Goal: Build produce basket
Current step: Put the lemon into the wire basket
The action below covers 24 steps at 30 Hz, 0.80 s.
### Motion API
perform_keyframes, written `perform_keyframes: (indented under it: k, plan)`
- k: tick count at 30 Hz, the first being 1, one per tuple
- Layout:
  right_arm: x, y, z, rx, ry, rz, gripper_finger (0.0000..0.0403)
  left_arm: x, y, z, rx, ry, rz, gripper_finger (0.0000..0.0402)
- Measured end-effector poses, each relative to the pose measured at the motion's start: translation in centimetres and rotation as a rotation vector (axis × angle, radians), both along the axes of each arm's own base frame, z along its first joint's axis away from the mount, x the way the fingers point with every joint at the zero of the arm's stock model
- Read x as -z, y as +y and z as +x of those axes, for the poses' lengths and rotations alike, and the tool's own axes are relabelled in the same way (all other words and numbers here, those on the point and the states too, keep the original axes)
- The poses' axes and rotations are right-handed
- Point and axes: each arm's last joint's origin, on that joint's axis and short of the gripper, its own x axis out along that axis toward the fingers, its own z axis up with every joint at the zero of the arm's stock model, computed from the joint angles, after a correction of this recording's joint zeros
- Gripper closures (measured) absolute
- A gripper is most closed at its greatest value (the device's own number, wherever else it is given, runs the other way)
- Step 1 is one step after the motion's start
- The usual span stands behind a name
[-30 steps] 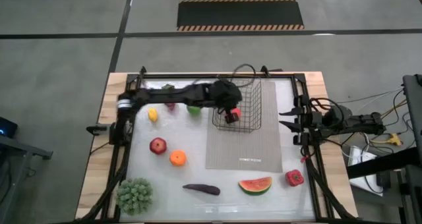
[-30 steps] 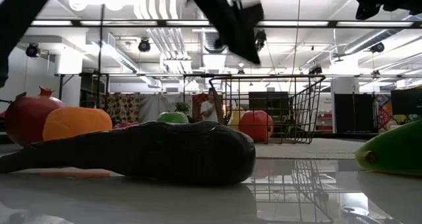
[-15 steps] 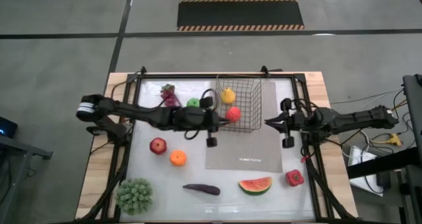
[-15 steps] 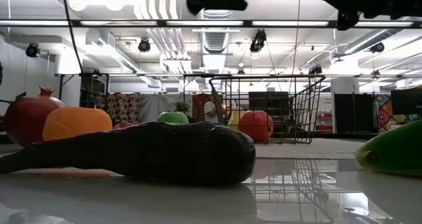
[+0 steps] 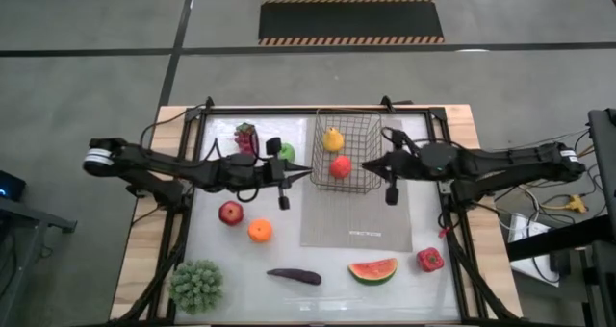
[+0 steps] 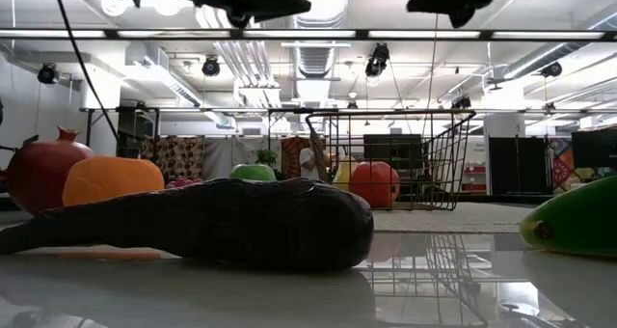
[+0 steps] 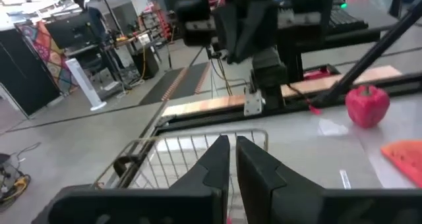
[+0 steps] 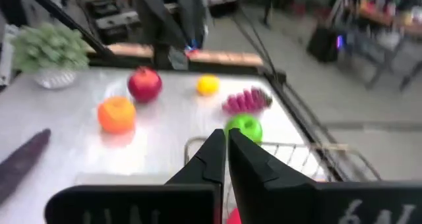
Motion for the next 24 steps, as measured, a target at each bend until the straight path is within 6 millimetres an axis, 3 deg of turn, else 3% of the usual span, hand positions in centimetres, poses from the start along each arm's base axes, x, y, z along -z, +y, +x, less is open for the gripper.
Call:
perform_keyframes:
  k: [8,24]
  plan:
    - [-1.8,-1.6,3.0,0.104,0.225,0.062,0.0394,1.7,0.1,-1.1,0.000,0.013,-0.008,0.0392]
    - [-0.2,-2.1,6.8,0.137,0.487,0.081,0.0394,2.1,0.0,-0.8,0.000,0.005,-0.085,0.0392]
